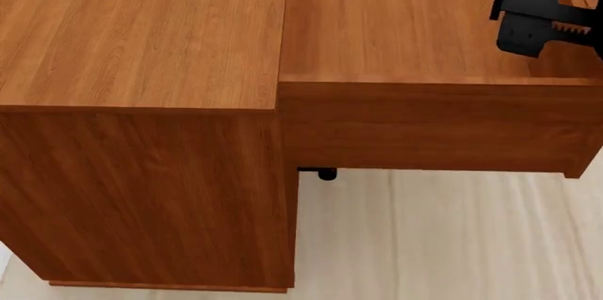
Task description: Close the bottom drawer of the cabinet and open the top drawer.
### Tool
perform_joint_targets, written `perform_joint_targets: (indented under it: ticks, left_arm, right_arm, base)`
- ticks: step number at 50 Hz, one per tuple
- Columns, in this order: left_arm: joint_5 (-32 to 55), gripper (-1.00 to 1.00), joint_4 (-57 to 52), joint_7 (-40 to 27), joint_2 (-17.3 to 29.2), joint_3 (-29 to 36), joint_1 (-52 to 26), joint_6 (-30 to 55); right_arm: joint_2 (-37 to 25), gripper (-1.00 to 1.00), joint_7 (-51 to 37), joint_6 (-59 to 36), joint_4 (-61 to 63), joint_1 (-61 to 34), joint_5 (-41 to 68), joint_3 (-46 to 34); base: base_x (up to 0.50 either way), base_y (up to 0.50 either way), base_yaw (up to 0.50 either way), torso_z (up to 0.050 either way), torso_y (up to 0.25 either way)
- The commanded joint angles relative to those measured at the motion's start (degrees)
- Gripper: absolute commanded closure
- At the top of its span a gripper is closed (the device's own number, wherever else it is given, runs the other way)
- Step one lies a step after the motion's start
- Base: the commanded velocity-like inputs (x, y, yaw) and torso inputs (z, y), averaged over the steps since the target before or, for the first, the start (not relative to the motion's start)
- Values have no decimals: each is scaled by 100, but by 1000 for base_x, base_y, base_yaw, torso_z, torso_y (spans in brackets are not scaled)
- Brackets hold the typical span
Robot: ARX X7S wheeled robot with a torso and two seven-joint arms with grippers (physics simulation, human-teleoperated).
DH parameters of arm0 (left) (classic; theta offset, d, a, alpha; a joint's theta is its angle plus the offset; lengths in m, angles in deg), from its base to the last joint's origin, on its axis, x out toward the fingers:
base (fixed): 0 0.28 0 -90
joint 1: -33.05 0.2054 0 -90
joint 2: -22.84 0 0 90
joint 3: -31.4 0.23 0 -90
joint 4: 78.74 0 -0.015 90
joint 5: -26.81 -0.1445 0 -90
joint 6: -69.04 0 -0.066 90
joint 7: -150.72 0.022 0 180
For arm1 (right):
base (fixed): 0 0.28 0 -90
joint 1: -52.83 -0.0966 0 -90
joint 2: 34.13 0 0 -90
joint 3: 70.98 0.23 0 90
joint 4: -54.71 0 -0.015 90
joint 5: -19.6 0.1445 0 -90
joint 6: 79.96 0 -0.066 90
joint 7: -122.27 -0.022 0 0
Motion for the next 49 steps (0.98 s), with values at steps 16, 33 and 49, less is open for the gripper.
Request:
perform_joint_targets:
  ticks: [16,33,49]
  left_arm:
    - [147,-100,12,-131,161,26,-140,131]
    - [-258,-100,97,140,-120,131,216,-287]
    - [-242,-100,73,144,-89,154,234,-304]
  right_arm:
    - [-857,-100,-1685,-244,1595,-1107,1188,705]
    - [-2156,-100,-1654,1917,5316,-1375,2692,75]
    - [-3375,-100,-1667,4462,8508,-2981,1348,-2887]
  base:
    - [0,-3,-5,1,3]
    - [0,0,0,0,0]
    - [0,0,0,0,0]
